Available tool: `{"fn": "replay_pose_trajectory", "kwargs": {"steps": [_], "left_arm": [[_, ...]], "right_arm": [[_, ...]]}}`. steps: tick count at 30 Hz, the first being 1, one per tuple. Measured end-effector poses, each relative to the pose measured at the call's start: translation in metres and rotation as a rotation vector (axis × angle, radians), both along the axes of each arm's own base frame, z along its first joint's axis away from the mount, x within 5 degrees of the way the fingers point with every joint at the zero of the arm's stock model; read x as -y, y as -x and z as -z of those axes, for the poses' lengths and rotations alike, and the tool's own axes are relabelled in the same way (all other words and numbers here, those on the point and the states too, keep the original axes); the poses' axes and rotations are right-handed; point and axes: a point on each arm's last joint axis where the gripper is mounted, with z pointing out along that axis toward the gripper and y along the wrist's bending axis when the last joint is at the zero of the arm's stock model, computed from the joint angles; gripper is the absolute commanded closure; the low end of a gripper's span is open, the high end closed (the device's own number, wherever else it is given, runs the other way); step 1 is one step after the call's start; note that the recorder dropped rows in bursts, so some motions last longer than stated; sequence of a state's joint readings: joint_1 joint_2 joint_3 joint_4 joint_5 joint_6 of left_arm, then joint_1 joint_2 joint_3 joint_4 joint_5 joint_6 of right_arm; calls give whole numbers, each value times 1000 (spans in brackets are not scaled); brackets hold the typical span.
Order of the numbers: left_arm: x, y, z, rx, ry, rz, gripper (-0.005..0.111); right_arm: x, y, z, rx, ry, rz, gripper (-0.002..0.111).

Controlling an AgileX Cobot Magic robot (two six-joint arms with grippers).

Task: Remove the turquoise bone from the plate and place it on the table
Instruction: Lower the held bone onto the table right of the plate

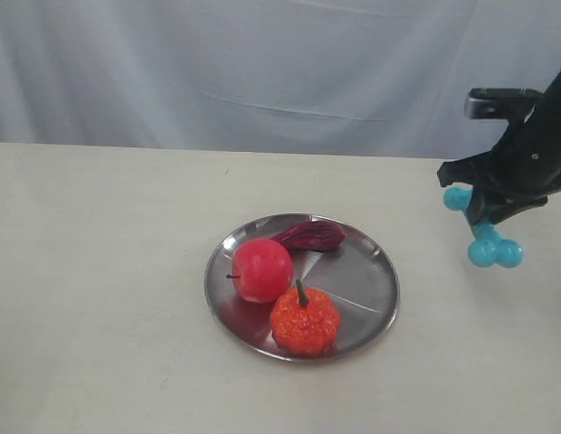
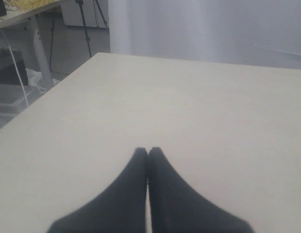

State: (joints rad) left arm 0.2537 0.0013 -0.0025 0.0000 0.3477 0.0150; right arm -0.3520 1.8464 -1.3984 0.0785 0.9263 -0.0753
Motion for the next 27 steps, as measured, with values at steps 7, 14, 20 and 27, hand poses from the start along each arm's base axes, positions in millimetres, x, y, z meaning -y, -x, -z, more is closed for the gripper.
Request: {"fn": "replay_pose_trajectory", "kwargs": {"steps": [7, 14, 20, 27], "left_arm": [[0, 0, 0, 0, 0, 0, 107], [0, 0, 0, 0, 0, 0, 107], [0, 0, 0, 0, 0, 0, 107], [0, 0, 0, 0, 0, 0, 107]], "right_arm": [[-1, -12, 38, -54, -46, 6, 105], [-11, -24, 69, -83, -53, -24, 105], [-16, -28, 87, -117, -65, -33, 105], [-15, -28, 94, -133, -70, -33, 105]]}}
